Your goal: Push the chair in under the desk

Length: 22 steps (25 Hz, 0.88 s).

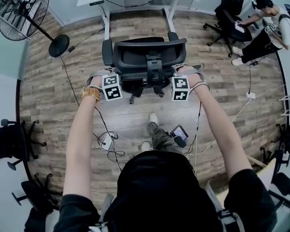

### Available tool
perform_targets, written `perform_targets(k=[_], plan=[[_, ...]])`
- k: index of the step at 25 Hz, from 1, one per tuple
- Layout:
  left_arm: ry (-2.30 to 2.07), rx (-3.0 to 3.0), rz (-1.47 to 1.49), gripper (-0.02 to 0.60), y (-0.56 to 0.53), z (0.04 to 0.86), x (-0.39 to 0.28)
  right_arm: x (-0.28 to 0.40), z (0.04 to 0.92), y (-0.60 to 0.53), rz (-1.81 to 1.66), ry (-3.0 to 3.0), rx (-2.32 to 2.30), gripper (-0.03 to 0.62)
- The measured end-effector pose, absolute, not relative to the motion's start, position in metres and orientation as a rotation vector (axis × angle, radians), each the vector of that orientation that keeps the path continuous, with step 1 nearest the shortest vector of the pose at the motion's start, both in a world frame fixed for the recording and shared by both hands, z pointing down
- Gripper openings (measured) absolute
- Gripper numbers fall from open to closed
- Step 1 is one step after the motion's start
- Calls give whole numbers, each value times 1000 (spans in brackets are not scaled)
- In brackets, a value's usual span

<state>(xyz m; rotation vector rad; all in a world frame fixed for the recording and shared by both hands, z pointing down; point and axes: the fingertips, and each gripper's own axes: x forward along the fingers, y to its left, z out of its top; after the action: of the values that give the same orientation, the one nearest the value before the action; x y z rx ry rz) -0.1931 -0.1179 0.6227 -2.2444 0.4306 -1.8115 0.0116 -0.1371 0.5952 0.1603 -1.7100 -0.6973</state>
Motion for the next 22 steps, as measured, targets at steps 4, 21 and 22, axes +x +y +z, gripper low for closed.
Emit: perform_targets(k=[4, 21, 22], plan=[[435, -2261, -1818, 89, -133, 624, -194, 11, 596, -154, -698, -1706, 151, 57], [424, -2281, -1831, 94, -234, 623, -181, 25, 594, -256, -703, -1696, 157, 54], [427, -2278, -1833, 94, -243, 622, -179, 26, 593, -264, -703, -1698, 156, 54]])
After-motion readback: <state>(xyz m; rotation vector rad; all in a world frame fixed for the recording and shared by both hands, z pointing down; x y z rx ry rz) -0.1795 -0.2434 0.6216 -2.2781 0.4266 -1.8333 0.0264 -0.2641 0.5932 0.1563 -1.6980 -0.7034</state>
